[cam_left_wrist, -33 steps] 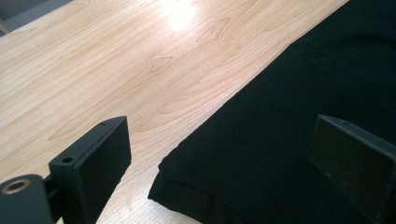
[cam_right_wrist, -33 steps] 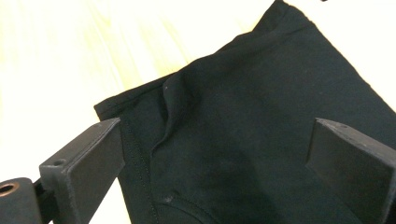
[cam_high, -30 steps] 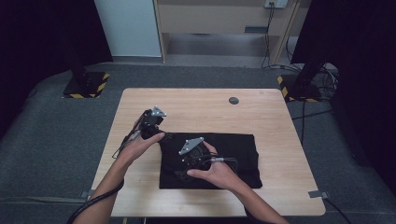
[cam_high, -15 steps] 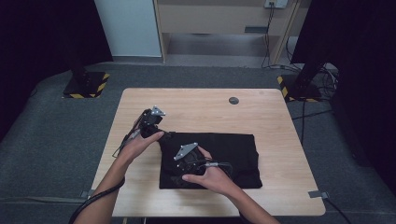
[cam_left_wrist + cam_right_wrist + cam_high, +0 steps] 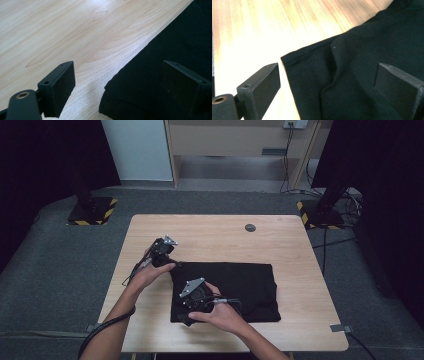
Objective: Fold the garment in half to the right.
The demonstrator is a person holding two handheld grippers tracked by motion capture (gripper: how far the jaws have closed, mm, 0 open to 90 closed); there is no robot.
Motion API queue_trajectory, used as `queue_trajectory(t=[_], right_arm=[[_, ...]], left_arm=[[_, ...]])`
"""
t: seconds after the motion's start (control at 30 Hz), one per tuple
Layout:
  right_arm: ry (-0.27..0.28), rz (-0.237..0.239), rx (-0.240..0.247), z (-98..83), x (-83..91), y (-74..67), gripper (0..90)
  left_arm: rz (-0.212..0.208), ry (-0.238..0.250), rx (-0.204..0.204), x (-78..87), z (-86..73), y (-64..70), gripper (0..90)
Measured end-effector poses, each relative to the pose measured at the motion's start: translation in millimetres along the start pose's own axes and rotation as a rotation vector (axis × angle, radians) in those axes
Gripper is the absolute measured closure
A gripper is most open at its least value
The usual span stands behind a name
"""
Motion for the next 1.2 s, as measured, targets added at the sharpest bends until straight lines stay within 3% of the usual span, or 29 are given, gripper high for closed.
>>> queue_trajectory(t=[0.23,0.63,0.73,1.2], right_arm=[[0.010,0.006,0.013,2.8,1.9,-6.6,8.2],[0.002,0.001,0.040,6.1,-6.6,-17.6,8.9],[0.004,0.003,0.047,6.7,-7.4,-20.3,8.9],[0.012,-0.004,0.050,6.3,-8.3,-23.7,8.3]], left_arm=[[-0.020,-0.033,0.029,-13.7,-11.7,0.5,17.2],[-0.033,-0.068,0.030,-22.9,-25.0,1.4,20.6],[-0.043,-0.063,0.046,-23.9,-25.8,1.5,20.8],[-0.040,-0.038,0.050,-22.1,-27.2,3.5,24.0]])
Point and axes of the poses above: each handheld gripper's, and its own axes: x roughly backward along the jaws, z roughly out of its top, y roughly to its right, the point moved 9 cm from there along -x, roughly forward along the jaws, and after that the axes turned 7 degrees about z, right-handed, at the moved point
